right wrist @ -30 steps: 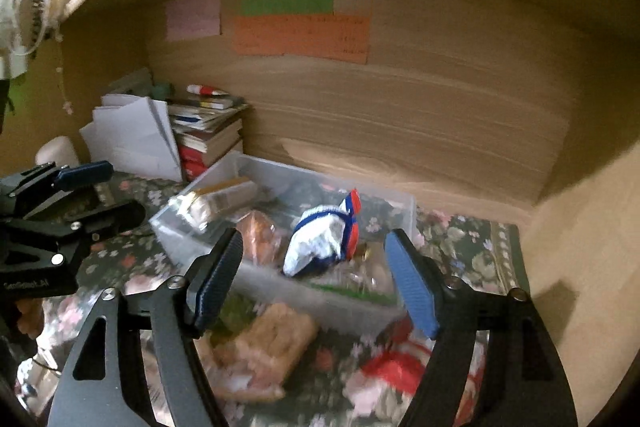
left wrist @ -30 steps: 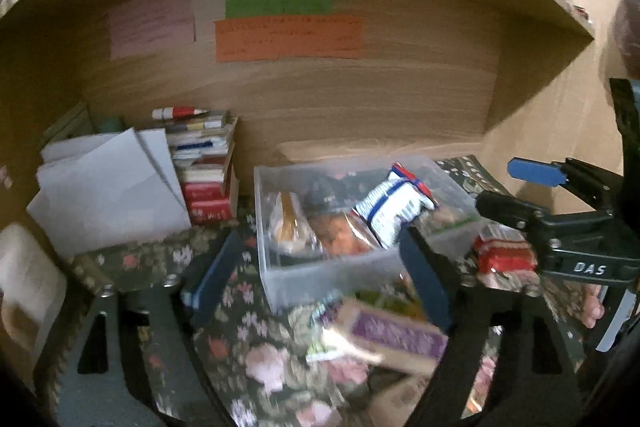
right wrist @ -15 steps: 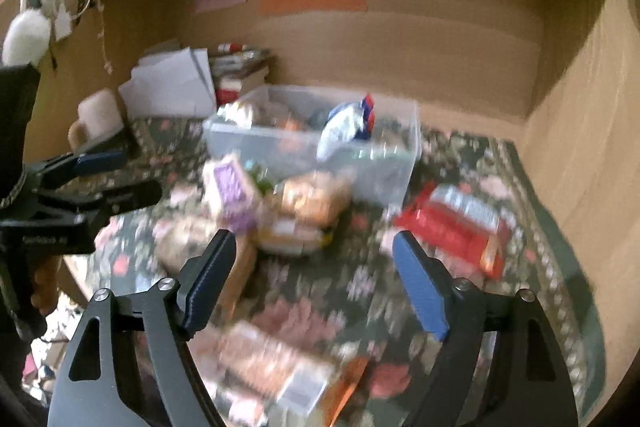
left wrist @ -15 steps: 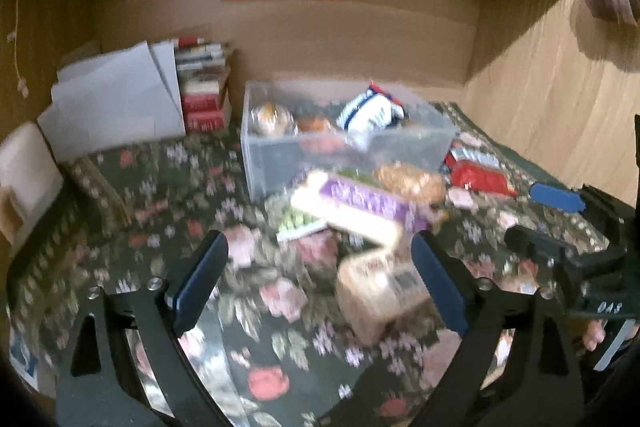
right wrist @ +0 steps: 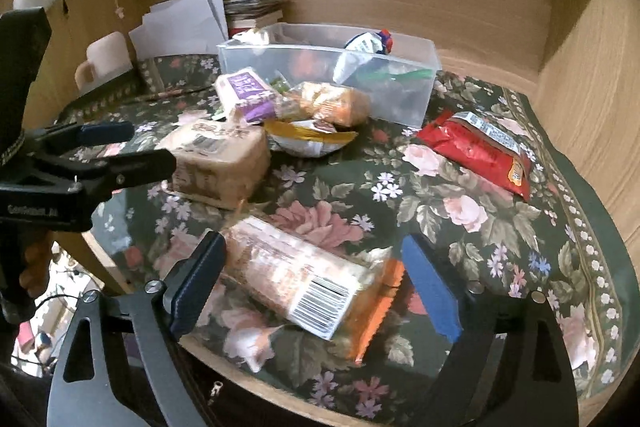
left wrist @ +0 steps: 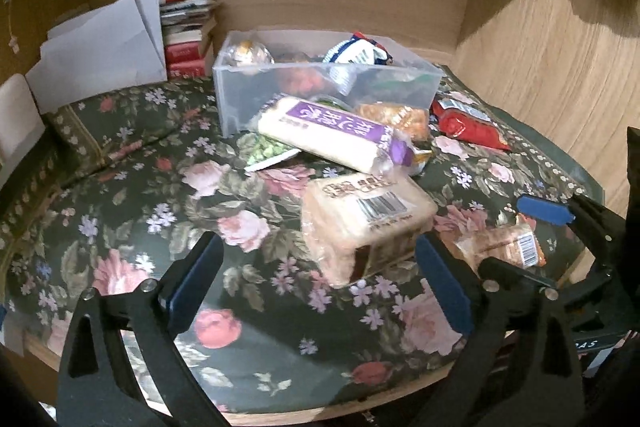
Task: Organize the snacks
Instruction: 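Grasp the square bread pack with the left tool while the right tool grasps the barcoded biscuit pack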
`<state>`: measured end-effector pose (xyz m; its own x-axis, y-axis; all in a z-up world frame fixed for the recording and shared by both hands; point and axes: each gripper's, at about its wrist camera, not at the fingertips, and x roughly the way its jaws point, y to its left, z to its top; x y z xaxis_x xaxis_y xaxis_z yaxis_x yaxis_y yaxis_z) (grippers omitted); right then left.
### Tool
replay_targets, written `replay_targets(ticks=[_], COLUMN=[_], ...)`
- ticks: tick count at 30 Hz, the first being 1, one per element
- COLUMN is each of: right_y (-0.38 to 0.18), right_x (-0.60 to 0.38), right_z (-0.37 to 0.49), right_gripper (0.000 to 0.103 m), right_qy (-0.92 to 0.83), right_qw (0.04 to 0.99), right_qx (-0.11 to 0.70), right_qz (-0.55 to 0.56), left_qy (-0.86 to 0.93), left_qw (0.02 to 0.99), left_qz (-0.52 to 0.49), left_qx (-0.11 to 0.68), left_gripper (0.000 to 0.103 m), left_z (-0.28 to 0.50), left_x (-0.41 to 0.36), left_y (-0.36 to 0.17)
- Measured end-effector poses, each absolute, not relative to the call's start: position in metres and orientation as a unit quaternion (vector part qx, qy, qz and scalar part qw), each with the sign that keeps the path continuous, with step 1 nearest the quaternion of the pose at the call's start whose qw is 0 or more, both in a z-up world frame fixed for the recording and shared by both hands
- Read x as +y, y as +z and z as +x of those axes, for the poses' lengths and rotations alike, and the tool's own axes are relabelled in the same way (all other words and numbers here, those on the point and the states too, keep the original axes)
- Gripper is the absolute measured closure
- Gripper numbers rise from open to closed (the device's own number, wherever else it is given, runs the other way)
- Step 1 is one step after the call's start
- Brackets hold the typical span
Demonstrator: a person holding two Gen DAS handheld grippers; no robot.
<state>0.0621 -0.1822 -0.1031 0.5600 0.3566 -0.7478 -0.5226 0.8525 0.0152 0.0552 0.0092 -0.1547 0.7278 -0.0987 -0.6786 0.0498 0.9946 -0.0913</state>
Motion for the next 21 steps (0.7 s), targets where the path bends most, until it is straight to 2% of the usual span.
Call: replay_targets(ticks=[19,21], right_y=[-0.097,-0.094], right_x=[-0.219,-0.219], right_z=[0.103,0.1], right_gripper=[0.016,0.016], right_qy=[0.204,0.217], right_qw=[0.896,0.893], right_qx=[0.391,0.389], right_qz=[-0.061,-0.061], left_qy=[-0.041,-0.041], left_qw=[0.919,0.919], left_qz=[-0.055,-0.058], left_qx=[0.388,0.387], left_gripper=[0.002,0.011], left_z=[0.106,0.107], left_x=[-0.026,-0.022], left_y=[-0.179,-0.181])
